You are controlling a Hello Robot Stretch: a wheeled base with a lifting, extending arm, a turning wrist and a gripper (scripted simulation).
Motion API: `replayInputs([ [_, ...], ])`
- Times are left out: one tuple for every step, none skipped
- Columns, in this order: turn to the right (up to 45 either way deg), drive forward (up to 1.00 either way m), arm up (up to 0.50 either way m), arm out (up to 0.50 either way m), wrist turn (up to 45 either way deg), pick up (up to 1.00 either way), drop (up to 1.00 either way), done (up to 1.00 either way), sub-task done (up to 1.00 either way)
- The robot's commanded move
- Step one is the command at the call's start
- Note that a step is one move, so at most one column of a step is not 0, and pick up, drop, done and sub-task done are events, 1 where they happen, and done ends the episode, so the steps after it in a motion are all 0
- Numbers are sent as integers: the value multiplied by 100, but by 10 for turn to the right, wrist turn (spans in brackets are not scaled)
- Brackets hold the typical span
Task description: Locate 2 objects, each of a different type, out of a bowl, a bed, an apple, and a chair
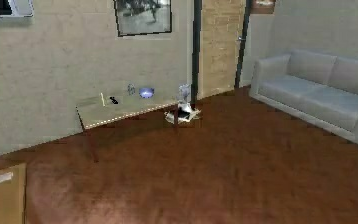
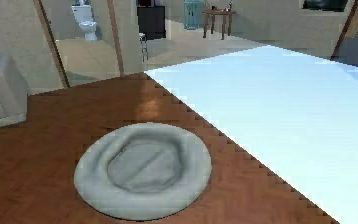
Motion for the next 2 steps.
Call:
replayInputs([
  [300, 0, 0, 0, 0, 0, 0, 0, 0],
  [0, 30, 0, 0, 0, 0, 0, 0, 0],
])
